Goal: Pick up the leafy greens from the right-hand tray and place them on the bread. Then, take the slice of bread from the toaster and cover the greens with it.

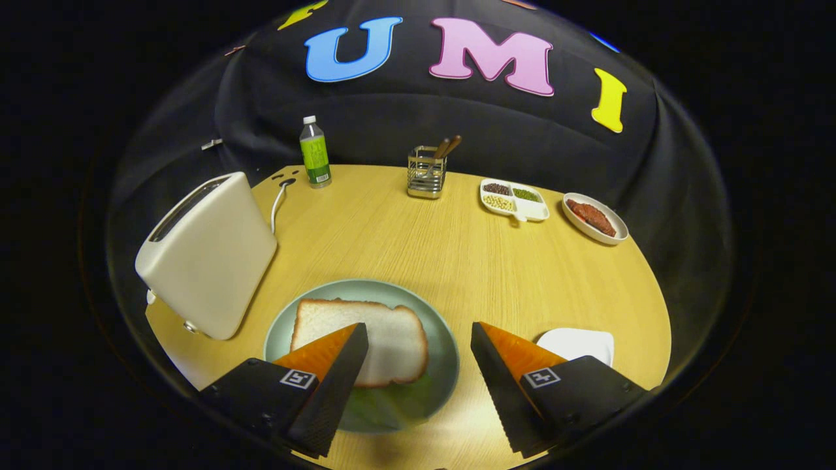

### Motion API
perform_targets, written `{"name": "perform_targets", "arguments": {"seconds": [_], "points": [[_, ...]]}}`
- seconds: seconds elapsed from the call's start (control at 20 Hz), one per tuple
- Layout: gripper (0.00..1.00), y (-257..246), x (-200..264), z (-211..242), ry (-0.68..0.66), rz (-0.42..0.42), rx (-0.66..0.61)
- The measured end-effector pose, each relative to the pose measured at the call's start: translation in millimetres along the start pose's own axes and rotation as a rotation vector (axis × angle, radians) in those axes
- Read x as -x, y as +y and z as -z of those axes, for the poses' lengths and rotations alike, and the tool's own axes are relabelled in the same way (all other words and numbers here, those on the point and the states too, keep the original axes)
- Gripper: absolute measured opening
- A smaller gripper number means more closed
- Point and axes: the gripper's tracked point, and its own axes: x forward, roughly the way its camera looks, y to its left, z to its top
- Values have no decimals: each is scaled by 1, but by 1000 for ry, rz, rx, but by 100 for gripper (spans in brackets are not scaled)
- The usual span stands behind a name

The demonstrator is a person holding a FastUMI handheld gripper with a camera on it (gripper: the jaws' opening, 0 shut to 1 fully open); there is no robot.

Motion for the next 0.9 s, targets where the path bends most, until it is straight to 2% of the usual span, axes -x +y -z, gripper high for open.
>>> {"name": "perform_targets", "arguments": {"seconds": [0.6,0.9], "points": [[98,-54,102,-117,-280,13,-77],[98,-87,167,-173,-467,29,-28]]}}
